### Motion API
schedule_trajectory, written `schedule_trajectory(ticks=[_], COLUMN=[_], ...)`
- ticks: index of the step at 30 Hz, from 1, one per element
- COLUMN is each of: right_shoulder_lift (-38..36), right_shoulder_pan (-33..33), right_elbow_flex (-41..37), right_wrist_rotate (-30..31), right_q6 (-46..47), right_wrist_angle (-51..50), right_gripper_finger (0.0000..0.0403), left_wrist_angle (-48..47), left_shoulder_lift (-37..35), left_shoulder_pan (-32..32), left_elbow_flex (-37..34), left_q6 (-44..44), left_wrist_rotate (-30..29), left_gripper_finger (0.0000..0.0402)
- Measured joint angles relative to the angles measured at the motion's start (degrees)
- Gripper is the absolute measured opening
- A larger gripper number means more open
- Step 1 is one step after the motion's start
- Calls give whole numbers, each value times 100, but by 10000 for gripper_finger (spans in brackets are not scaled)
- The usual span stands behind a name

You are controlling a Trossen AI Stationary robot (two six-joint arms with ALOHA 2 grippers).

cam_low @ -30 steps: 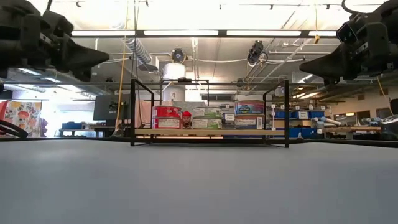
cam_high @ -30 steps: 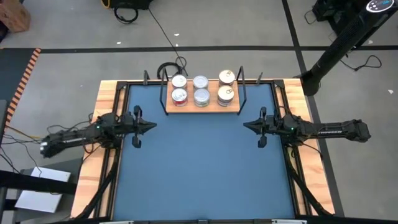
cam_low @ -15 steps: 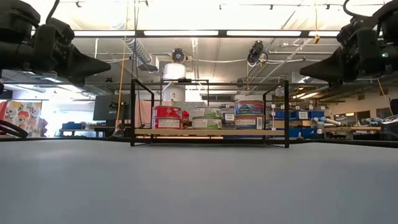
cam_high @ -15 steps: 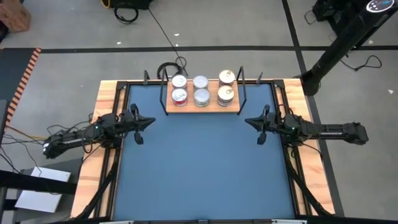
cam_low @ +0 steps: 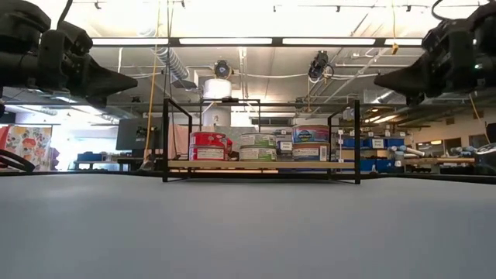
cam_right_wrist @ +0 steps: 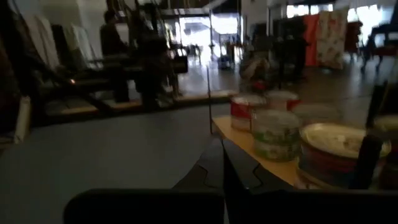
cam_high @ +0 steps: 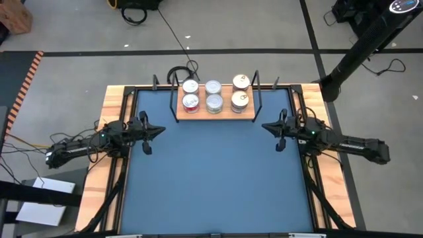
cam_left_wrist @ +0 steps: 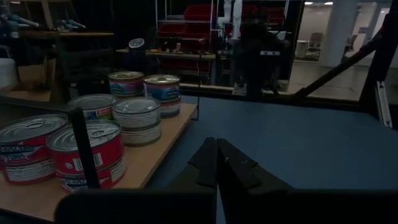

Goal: Stack canned seafood by type on shelf
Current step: Return to Home Position

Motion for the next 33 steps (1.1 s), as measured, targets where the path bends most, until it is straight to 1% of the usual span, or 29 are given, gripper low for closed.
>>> schedule_trajectory(ticks=[4,6,9,12,15,22,33], right_shoulder_lift=[-664,-1034,-938,-826,-661,-386,-362], right_shoulder_pan=[113,271,486,479,414,411,411], right_elbow_flex=[0,-2,0,0,0,0,0], right_wrist_rotate=[10,333,984,1224,1207,1192,1192], right_q6=[-43,-103,-265,-388,-451,-402,-405], right_wrist_angle=[-383,-828,-796,-773,-770,-772,-769], right_gripper_finger=[0,0,0,1,9,38,38], left_wrist_angle=[-1,-1,-3,-7,0,234,297], left_shoulder_lift=[0,3,34,105,241,418,417], left_shoulder_pan=[0,0,0,0,1,0,0], left_elbow_flex=[0,-2,-2,-2,-2,-2,-2], left_q6=[7,10,28,182,345,292,307], left_wrist_rotate=[0,0,-12,-172,-227,-297,-283], left_gripper_finger=[8,8,8,8,8,8,8])
